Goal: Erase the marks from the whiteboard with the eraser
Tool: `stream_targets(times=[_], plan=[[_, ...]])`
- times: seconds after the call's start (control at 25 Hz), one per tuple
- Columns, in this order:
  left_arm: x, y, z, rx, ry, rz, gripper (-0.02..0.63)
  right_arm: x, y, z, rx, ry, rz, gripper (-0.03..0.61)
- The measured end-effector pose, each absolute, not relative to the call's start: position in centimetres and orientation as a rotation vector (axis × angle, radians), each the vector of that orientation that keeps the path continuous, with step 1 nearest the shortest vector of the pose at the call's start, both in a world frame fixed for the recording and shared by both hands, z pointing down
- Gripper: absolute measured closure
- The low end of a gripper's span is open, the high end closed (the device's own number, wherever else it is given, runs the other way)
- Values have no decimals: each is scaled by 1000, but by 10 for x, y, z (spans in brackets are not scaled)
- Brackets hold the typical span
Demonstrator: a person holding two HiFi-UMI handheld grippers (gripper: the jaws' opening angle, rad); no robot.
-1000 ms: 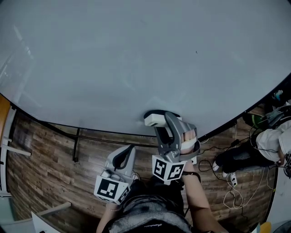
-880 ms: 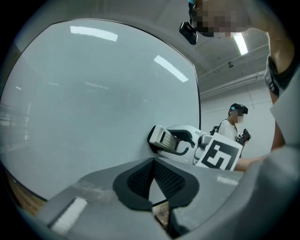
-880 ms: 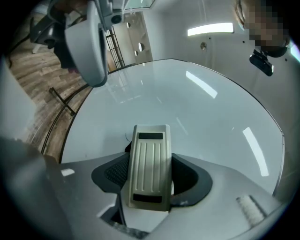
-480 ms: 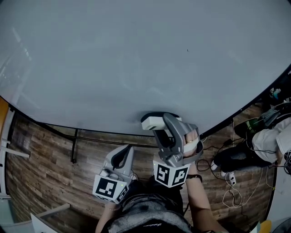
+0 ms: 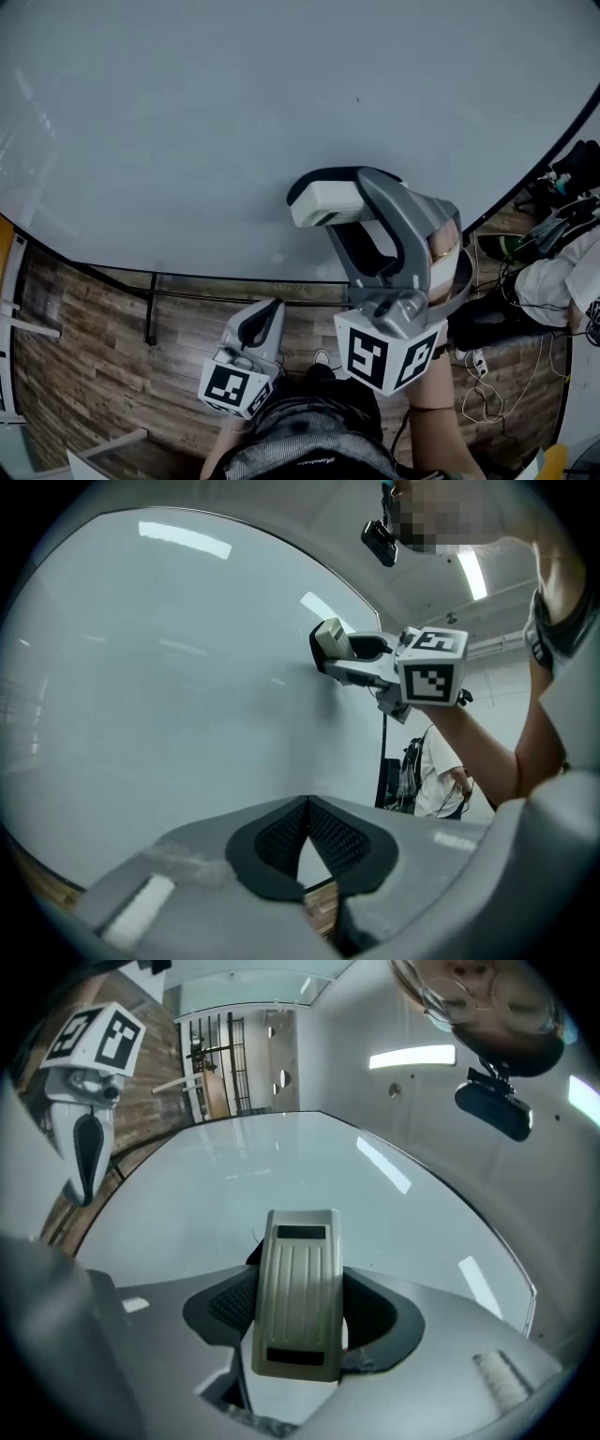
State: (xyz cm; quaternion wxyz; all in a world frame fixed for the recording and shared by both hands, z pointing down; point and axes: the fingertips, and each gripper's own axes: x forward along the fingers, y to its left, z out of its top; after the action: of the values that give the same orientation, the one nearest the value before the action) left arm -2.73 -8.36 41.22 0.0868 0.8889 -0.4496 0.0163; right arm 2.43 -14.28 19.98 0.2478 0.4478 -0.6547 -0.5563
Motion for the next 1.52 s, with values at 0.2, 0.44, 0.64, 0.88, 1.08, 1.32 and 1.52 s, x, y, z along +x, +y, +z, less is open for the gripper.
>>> stream_targets(times=[0.2, 0.44, 0.64, 0.88, 1.08, 1.32, 1.52], plan=[[-30, -74, 414, 2637, -1359, 50, 615, 24, -147, 193, 1201, -1677, -1523, 318], [-29, -83, 416, 2620, -1395, 58, 615, 30, -161, 208, 1224, -1597, -1548, 319], [-30, -83, 418, 2610, -1402, 66, 615, 26, -160, 221, 1200, -1599, -1552, 319], [-33, -88, 417, 2621, -1379, 77, 615, 15, -163, 246, 1176, -1608, -1542, 319], [-29, -85, 420, 2617, -1363, 95, 615, 14, -163, 263, 1166, -1616, -1536, 319], [-23, -82, 422, 2619, -1352, 103, 615, 14, -162, 298, 1109, -1609, -1533, 319], [-25, -81, 422, 2613, -1364, 111, 615, 15, -162, 327, 1088, -1617, -1518, 319]])
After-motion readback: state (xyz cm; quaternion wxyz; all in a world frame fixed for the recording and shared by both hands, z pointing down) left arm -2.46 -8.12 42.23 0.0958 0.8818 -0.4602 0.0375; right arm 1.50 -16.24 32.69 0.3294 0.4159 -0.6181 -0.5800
